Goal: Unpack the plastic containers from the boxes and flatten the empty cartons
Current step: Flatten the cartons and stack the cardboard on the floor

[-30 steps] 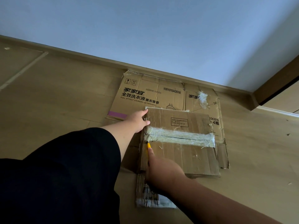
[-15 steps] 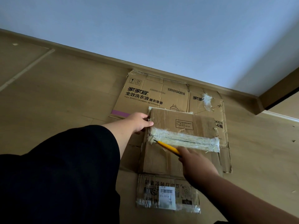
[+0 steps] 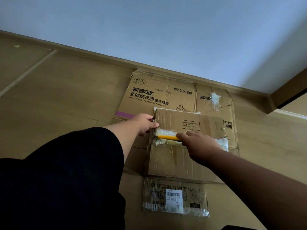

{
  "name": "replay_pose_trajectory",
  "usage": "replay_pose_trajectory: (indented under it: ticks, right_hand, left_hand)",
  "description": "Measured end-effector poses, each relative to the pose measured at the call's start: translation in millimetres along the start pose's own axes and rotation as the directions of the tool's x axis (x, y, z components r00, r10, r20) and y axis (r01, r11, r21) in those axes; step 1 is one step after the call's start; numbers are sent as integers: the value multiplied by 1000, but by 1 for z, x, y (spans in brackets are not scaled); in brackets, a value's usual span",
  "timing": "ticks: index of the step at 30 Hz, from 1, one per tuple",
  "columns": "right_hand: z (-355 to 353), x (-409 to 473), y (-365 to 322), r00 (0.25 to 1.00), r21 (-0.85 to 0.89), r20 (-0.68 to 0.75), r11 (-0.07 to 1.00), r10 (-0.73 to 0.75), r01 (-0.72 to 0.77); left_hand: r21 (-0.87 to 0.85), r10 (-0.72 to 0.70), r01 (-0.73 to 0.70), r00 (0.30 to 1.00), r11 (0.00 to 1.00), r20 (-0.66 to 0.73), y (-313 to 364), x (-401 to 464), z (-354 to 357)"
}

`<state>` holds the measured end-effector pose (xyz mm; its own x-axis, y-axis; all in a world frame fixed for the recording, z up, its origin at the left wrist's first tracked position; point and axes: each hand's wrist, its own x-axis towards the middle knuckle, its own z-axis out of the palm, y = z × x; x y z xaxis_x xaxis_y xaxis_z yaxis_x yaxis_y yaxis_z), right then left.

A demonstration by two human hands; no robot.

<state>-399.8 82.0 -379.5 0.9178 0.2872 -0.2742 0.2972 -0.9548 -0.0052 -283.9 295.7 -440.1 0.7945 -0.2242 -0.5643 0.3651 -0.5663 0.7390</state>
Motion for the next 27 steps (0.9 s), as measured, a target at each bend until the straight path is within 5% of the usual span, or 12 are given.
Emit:
replay_pose_trajectory:
  ticks: [27]
  right_hand:
    - [5,-1,-1,999,-65,-20,997,27,-28]
  left_hand:
    - [343,63,-32,995,939,-80,15,-6,9]
